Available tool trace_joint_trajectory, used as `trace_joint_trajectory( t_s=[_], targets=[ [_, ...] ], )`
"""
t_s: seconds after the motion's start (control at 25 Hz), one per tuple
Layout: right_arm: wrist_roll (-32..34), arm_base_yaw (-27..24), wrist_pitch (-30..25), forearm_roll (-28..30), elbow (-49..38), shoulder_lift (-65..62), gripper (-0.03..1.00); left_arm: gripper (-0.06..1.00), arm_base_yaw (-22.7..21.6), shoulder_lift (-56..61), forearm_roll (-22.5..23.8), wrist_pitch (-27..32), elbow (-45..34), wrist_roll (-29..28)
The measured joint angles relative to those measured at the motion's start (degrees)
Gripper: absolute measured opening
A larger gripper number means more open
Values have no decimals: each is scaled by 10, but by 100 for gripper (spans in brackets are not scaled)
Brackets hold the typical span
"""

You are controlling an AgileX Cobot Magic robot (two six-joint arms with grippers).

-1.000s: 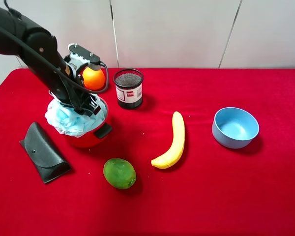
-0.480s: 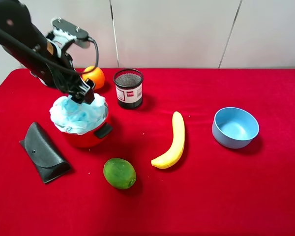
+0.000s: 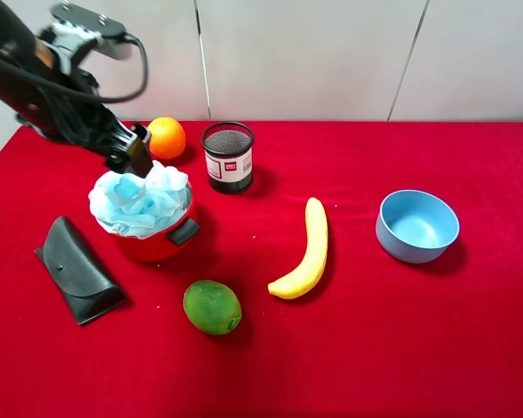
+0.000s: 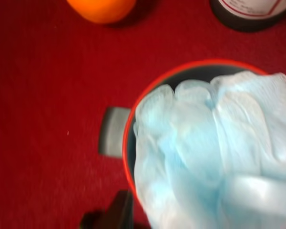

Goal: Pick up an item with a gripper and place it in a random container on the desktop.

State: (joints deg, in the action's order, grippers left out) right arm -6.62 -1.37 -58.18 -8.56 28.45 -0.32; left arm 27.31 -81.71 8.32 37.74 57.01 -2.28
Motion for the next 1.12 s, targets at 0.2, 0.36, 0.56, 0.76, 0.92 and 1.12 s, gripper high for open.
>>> trace_joint_trajectory(
  t_s=[0.2,0.36,0.56,0.76,0.92,1.12],
  targets=[
    [0,0,0,0,0,0,69,99,0,78,-1,69,0,-14],
    [0,0,0,0,0,0,69,99,0,148,-1,126,0,-38],
    [0,0,0,0,0,0,69,99,0,229,-1,191,0,-68],
    [0,0,0,0,0,0,69,99,0,287,-19,271,0,-77],
    [0,0,0,0,0,0,69,99,0,301,-40,296,-4,-77],
    [0,0,0,0,0,0,69,99,0,312,-41,296,-43,-77]
  ],
)
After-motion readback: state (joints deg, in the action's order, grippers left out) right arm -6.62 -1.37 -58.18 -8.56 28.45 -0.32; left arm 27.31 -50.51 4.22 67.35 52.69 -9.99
